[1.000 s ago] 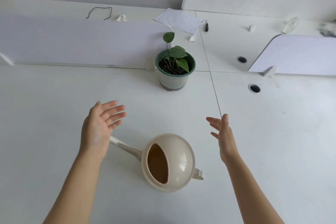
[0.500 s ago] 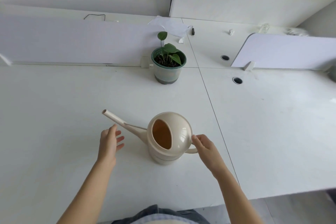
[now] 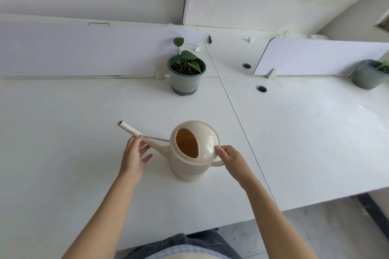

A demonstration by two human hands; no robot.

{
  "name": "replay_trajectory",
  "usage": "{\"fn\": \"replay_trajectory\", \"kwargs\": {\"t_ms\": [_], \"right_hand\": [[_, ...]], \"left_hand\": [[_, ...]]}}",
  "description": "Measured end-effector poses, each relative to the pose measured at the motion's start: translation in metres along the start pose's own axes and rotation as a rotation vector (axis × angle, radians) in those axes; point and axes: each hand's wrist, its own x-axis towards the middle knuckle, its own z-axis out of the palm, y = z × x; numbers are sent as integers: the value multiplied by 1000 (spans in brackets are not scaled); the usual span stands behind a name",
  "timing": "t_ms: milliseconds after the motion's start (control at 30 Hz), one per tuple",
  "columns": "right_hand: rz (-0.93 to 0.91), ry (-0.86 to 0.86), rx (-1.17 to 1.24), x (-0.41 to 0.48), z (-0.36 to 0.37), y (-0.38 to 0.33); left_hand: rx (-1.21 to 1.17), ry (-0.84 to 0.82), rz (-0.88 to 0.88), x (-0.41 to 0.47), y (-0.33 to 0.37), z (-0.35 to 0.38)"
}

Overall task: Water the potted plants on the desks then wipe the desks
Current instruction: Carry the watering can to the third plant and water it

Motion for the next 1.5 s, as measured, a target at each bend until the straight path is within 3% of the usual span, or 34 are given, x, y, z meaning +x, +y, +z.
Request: {"fn": "replay_trajectory", "kwargs": {"t_ms": [300, 533, 700, 1000, 1300, 1500], "right_hand": [[-1, -226, 14, 11, -15, -1], [-213, -500, 92, -12, -11, -35], [-224, -682, 89, -33, 8, -40], [-226, -1091, -6, -103, 64, -67], [-243, -1156, -13, -183, 142, -103], [-143, -943, 62, -236, 212, -120]], "left_hand": [[-141, 102, 5, -27, -8, 2], [-266, 314, 136, -87, -8, -18], [-269, 501, 305, -160, -19, -46], [-321, 848, 410, -275, -51, -97], [-360, 983, 474, -337, -42, -188], [-341, 971, 483, -368, -27, -258]]}}
